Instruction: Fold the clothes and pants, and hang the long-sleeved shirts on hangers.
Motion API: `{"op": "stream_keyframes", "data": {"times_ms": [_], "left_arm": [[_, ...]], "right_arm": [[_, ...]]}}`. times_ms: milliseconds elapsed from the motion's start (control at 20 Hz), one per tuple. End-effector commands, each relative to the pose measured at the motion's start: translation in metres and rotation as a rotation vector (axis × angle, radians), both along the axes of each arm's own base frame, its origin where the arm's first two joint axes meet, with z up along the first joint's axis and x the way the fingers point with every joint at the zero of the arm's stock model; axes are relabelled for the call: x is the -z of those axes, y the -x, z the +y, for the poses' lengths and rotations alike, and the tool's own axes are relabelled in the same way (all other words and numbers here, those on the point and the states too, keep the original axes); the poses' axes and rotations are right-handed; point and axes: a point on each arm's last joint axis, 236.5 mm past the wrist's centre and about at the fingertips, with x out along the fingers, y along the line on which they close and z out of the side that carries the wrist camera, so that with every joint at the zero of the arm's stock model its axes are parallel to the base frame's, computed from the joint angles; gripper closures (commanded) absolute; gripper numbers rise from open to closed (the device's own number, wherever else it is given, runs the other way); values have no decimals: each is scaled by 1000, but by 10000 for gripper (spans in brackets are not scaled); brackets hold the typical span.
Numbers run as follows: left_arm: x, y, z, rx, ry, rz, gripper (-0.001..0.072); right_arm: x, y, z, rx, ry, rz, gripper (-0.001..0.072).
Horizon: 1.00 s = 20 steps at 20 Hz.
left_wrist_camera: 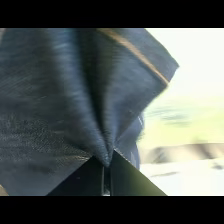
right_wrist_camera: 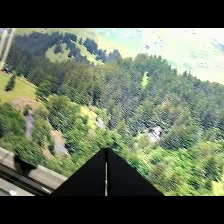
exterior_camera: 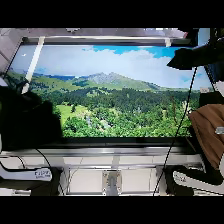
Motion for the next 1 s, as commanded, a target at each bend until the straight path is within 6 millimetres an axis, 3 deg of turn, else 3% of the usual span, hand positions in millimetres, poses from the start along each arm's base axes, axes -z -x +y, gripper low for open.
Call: {"op": "stream_keyframes", "data": {"times_ms": [0,100,200,250,300,400,450,500,550,600,700,750,850,950], "left_arm": [[-117,-51,-169,161,380,-441,672],[-122,-41,-243,293,399,-486,672],[-111,-23,-326,417,426,-510,671],[-102,-23,-359,434,423,-548,671],[-93,-33,-389,435,407,-626,670],[-91,-69,-417,342,362,-811,642],[-100,-89,-414,278,336,-897,497],[-114,-108,-401,219,312,-969,250],[-127,-121,-381,178,296,-1002,129],[-139,-131,-352,148,286,-1003,128],[-155,-130,-285,141,268,-935,130],[-152,-121,-249,166,235,-875,159],[-124,-79,-177,210,169,-669,596],[-78,-20,-136,151,205,-449,628]], "right_arm": [[16,12,-31,-7,165,47,702],[20,10,-49,28,236,51,701],[21,6,-59,25,283,36,702],[20,4,-60,28,291,25,701],[18,1,-61,33,291,9,701],[16,-3,-62,42,295,-8,701],[16,-4,-67,44,314,-11,699],[17,-4,-76,45,351,-12,679],[17,-5,-89,69,373,-12,678],[17,-8,-104,110,375,-14,657],[24,-6,-142,225,357,22,394],[34,-1,-158,287,319,68,329],[66,10,-163,315,179,161,327],[106,20,-141,285,-5,214,328]]}}
